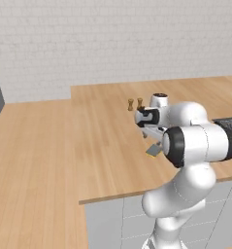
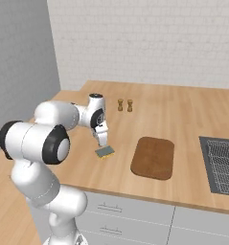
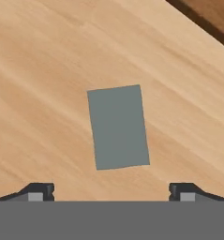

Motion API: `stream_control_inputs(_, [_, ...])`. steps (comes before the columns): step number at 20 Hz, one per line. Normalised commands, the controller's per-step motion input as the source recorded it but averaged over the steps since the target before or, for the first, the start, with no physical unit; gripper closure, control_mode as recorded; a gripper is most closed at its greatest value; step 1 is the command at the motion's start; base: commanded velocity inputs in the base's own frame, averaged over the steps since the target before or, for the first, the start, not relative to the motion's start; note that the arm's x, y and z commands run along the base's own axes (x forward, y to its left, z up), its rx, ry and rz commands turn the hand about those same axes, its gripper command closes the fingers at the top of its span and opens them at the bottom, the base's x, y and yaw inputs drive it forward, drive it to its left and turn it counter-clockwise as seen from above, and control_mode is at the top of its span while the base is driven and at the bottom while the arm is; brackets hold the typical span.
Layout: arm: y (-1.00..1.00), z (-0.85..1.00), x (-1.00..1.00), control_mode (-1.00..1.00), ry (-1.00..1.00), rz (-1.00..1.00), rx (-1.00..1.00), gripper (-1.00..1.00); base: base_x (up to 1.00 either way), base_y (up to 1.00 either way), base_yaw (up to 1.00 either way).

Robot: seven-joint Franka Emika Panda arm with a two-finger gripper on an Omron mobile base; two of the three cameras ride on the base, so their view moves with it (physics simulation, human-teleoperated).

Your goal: Pick up the sponge from the counter and clean the cutting board by briefly scrubbing or pressing down on the cutting board. Once finished, release the sponge.

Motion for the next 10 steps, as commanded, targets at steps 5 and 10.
stream_control_inputs(5, [0.03,0.64,-0.76,-1.00,-0.06,0.00,-0.18,-1.00,0.00,0.00,0.00])
stream_control_inputs(10, [-0.44,0.57,-1.00,-1.00,-0.16,-0.01,-0.07,-1.00,0.00,0.00,0.00])
